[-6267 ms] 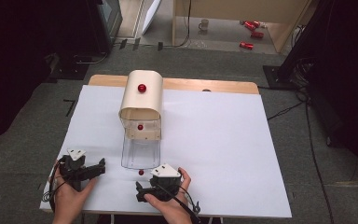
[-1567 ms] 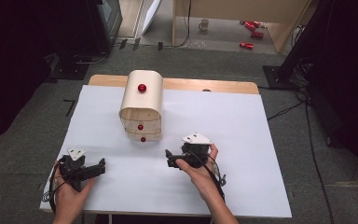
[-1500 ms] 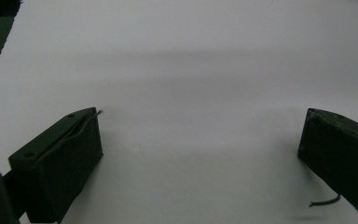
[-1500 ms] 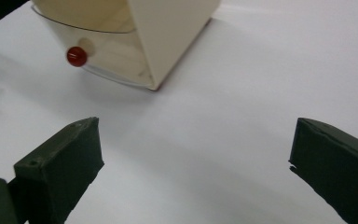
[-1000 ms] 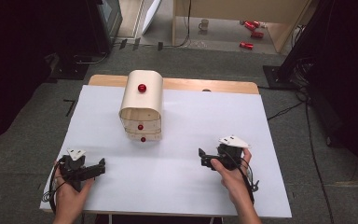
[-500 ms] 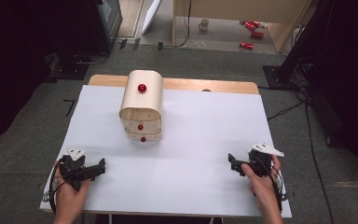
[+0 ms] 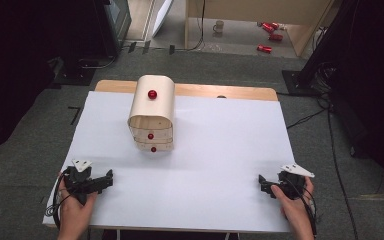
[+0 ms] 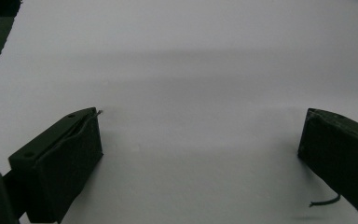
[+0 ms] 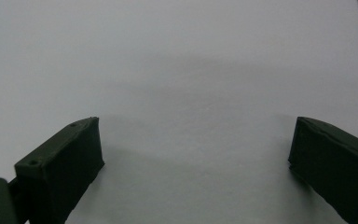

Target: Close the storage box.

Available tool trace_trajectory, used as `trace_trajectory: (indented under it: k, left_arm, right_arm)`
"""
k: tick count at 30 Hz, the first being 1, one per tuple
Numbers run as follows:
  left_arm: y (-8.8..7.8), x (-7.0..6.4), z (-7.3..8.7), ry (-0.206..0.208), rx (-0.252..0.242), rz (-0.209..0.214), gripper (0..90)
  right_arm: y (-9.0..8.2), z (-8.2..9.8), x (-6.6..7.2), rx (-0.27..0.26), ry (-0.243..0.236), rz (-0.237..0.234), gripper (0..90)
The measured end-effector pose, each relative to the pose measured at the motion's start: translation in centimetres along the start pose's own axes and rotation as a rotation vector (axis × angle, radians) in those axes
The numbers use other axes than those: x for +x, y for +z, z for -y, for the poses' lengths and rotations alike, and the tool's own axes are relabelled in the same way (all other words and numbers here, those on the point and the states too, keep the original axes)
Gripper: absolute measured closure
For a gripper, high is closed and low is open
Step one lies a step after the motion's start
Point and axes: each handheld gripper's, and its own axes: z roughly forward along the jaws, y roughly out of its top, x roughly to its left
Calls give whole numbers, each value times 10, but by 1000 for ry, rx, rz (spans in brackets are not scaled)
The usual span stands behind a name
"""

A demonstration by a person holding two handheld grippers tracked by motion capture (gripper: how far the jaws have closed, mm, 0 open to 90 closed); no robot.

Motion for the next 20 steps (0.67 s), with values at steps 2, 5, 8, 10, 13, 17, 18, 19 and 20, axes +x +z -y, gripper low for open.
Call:
trace_trajectory:
  k: [2, 5, 8, 10, 13, 17, 18, 19, 20]
  left_arm:
    - [0, 0, 0, 0, 0, 0, 0]
    - [0, 0, 0, 1, 0, 0, 0]
    - [0, 0, 0, 1, 0, 0, 0]
    - [0, 0, 0, 1, 0, 0, 0]
    - [0, 0, 0, -2, -2, -1, 0]
    - [0, 0, 0, 1, 1, -1, 0]
    - [0, 0, 0, 1, 1, -1, 0]
    - [0, 0, 0, -2, -2, -1, 0]
    - [0, 0, 0, 1, 1, -1, 0]
  right_arm:
    - [0, 0, 2, 4, -12, 10, 20]
    - [1, 1, 2, 3, -13, 14, 18]
    - [1, 1, 2, 2, -13, 14, 19]
    - [1, 1, 2, 0, -12, 14, 19]
    - [1, 1, 2, 0, -12, 14, 19]
    - [1, 1, 2, 0, -12, 14, 19]
    - [1, 1, 2, 0, -12, 14, 19]
    - [1, 1, 2, 0, -13, 14, 19]
    - [1, 1, 2, 0, -13, 14, 19]
